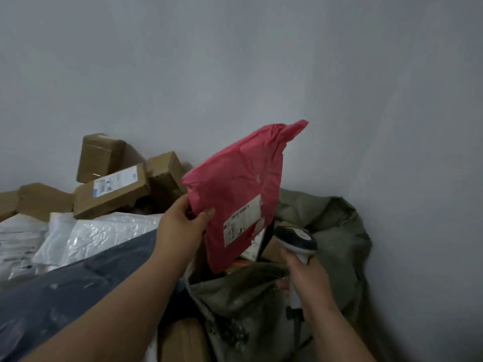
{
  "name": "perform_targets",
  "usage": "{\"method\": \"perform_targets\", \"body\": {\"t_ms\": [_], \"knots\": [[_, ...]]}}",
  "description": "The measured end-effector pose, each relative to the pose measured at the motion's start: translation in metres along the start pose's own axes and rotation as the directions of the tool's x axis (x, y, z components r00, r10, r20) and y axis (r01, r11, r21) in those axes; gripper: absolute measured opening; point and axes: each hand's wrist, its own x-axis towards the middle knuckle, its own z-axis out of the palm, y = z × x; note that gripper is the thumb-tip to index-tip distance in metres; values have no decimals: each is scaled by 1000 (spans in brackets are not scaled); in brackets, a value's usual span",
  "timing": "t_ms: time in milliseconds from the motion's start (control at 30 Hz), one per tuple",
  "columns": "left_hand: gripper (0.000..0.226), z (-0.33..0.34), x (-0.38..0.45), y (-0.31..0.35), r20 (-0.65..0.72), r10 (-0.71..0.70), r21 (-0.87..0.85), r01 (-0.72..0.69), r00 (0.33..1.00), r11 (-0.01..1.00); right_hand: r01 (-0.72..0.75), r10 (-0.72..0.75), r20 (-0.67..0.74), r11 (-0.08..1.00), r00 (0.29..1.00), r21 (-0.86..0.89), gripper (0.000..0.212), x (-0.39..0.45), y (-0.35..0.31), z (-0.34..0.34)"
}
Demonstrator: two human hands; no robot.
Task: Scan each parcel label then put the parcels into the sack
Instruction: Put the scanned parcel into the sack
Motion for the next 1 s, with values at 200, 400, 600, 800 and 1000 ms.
{"method": "perform_targets", "body": {"t_ms": [200, 400, 600, 800, 1000], "knots": [[19, 68, 4, -23, -20, -28, 223, 32, 999, 974, -49, 135, 238, 940, 962, -337, 40, 70, 35, -21], [21, 84, 11, -32, -24, -86, 238, 89, 996, 967, -89, 209, 191, 864, 959, -496, 66, 94, 65, -36], [16, 96, 10, -18, 54, -106, 96, 101, 993, 990, -32, -5, -213, 985, 977, -168, 21, 74, 62, -62], [20, 121, -8, -30, 204, -146, 280, 85, 968, 956, 251, -271, -440, 962, 856, -105, 38, 35, 32, -93], [31, 147, -28, -56, 326, -476, 401, 336, 817, 852, 300, -321, -438, 946, 839, -120, 40, 14, 30, -113]]}}
